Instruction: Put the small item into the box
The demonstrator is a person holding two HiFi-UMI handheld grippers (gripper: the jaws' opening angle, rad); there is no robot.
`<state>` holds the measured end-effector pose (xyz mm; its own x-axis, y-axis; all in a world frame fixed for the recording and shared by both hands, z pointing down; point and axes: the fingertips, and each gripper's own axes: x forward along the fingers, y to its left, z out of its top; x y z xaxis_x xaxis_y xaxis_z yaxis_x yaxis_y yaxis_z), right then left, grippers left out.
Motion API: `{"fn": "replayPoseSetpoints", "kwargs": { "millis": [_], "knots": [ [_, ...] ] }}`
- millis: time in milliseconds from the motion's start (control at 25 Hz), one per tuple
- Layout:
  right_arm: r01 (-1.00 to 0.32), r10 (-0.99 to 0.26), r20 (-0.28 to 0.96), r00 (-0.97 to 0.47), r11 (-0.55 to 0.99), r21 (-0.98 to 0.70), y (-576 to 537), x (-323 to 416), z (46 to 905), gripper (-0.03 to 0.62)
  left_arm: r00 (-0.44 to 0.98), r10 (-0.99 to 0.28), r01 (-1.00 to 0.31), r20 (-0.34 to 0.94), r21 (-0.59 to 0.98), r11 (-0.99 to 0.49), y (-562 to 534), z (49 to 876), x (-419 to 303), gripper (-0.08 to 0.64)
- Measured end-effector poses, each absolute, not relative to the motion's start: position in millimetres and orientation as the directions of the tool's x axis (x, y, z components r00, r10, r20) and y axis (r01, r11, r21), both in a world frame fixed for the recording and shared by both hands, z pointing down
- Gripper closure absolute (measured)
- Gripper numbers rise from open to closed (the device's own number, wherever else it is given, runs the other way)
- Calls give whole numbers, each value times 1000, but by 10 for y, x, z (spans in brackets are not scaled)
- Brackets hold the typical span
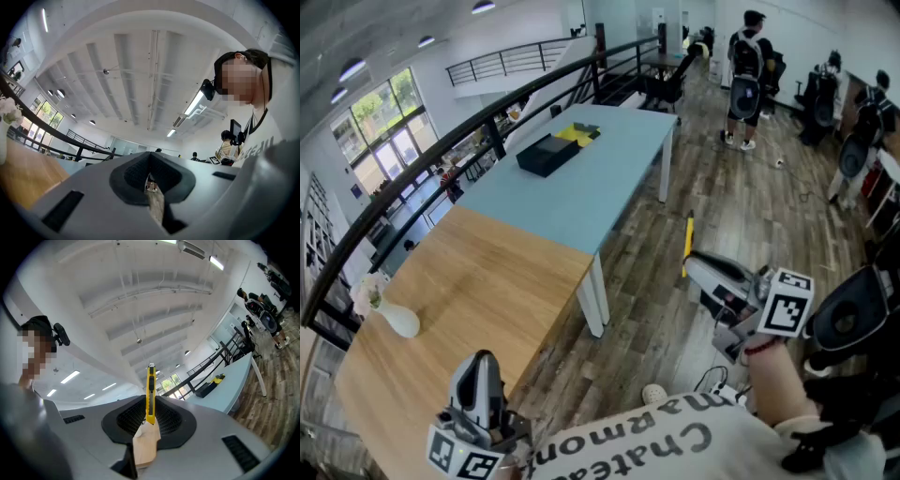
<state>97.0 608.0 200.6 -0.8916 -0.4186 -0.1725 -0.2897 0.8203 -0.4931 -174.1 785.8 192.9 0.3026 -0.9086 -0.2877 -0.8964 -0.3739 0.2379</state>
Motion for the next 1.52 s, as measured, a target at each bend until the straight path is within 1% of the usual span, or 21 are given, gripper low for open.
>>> {"fn": "replayPoseSetpoints", "kwargs": {
  "millis": [240,440,680,840,960,1120,1160,1200,1240,1280,1320,1360,1520],
  "knots": [
    [-305,-424,-159,-891,822,-481,5895,1057,2069,518,315,-905,-897,-285,223,-382,7562,1877,-1623,557],
    [-332,-455,-146,-878,801,-499,5830,1149,2176,518,342,-901,-894,-268,202,-400,7419,1854,-1587,557],
    [-352,-471,-126,-873,788,-506,4953,1506,2177,517,359,-897,-889,-257,197,-413,6515,1827,-1208,557],
    [-349,-454,-91,-886,783,-515,4589,1533,2278,518,320,-915,-888,-246,259,-380,6065,1963,-1103,557],
    [-359,-458,-64,-886,769,-529,4380,1557,2416,518,281,-936,-895,-211,294,-335,5805,2130,-1057,557],
    [-367,-469,-36,-882,735,-570,4115,1565,2598,518,317,-935,-868,-160,348,-354,5519,2338,-946,555],
    [-368,-471,-35,-881,731,-575,4044,1553,2627,517,332,-933,-868,-138,343,-360,5425,2382,-928,552],
    [-367,-473,-34,-880,726,-581,3973,1540,2662,518,344,-932,-871,-114,331,-362,5322,2426,-916,527],
    [-366,-474,-32,-880,719,-591,3910,1527,2708,517,351,-932,-876,-93,320,-362,5221,2466,-907,487],
    [-364,-475,-29,-879,710,-603,3856,1514,2760,517,358,-930,-877,-79,314,-364,5127,2500,-896,486],
    [-363,-476,-24,-879,702,-613,3805,1499,2808,517,367,-927,-874,-72,314,-371,5036,2523,-883,501],
    [-362,-477,-21,-879,694,-622,3744,1483,2850,518,379,-923,-868,-72,317,-382,4939,2539,-868,539],
    [-376,-493,-5,-870,671,-639,3354,1421,2928,517,428,-901,-843,-63,332,-424,4441,2614,-878,554]
  ]
}}
